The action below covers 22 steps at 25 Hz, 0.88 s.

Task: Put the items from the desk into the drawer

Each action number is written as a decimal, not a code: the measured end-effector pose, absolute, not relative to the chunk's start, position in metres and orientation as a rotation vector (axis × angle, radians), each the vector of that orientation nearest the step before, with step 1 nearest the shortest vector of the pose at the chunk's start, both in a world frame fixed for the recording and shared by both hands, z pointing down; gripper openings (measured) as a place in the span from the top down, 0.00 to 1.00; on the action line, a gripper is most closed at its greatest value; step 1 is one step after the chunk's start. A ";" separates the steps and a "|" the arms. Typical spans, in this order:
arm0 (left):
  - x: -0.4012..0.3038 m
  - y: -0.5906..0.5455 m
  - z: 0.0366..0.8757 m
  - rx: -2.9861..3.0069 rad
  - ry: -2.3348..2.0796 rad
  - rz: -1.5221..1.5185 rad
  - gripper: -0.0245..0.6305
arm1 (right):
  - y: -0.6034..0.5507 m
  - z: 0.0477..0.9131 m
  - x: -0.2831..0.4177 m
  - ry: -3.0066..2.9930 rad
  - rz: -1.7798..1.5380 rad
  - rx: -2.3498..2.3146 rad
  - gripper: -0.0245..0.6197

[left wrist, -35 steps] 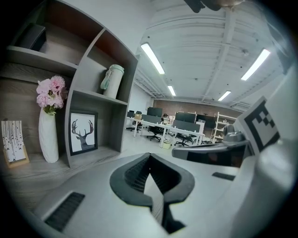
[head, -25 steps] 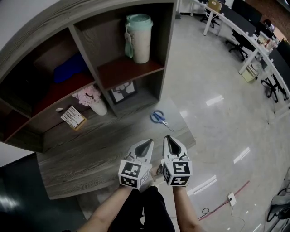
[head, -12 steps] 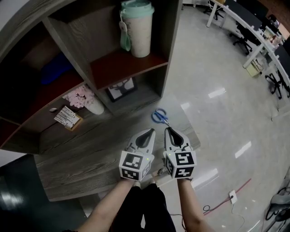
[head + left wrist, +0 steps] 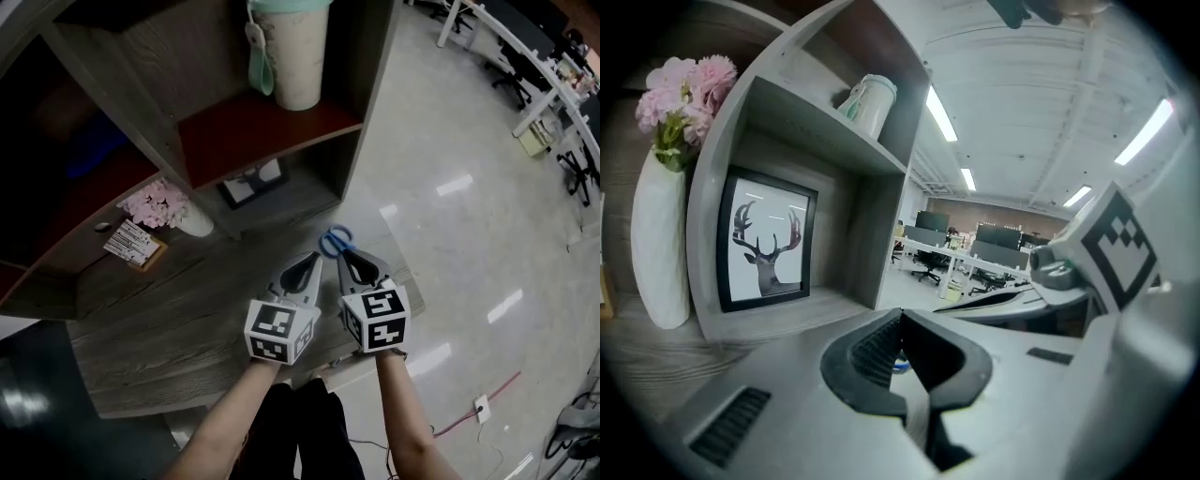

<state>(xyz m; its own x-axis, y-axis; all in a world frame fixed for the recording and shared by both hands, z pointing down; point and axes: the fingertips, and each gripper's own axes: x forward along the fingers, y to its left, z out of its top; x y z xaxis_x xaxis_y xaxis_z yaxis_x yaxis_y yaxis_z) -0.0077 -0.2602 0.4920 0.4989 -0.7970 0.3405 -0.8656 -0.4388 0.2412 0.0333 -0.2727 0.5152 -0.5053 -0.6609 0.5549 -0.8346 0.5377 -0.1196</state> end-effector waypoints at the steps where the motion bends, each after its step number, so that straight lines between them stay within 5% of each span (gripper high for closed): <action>1: -0.010 -0.264 0.493 2.357 -1.386 0.241 0.95 | -0.277 0.517 0.031 -2.329 0.522 1.191 0.94; 4: -0.016 -0.272 0.497 2.346 -1.402 0.239 0.95 | -0.283 0.527 0.027 -2.311 0.534 1.123 0.93; 6: -0.019 -0.274 0.500 2.338 -1.407 0.243 0.95 | -0.289 0.532 0.028 -2.294 0.529 1.112 0.79; 16: -0.030 -0.275 0.515 2.289 -1.415 0.234 0.95 | -0.296 0.568 0.025 -2.171 0.611 1.030 0.40; 22: -0.034 -0.278 0.517 2.281 -1.416 0.219 0.95 | -0.303 0.591 0.019 -2.081 0.592 0.945 0.35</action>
<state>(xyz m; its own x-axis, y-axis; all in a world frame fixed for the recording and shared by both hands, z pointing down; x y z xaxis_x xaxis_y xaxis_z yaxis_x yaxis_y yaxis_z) -0.0345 -0.2775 0.5167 0.4618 -0.8114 0.3583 -0.8817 -0.3757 0.2853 0.0188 -0.3029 0.5909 -0.4360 -0.4270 0.7922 -0.7800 0.6184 -0.0960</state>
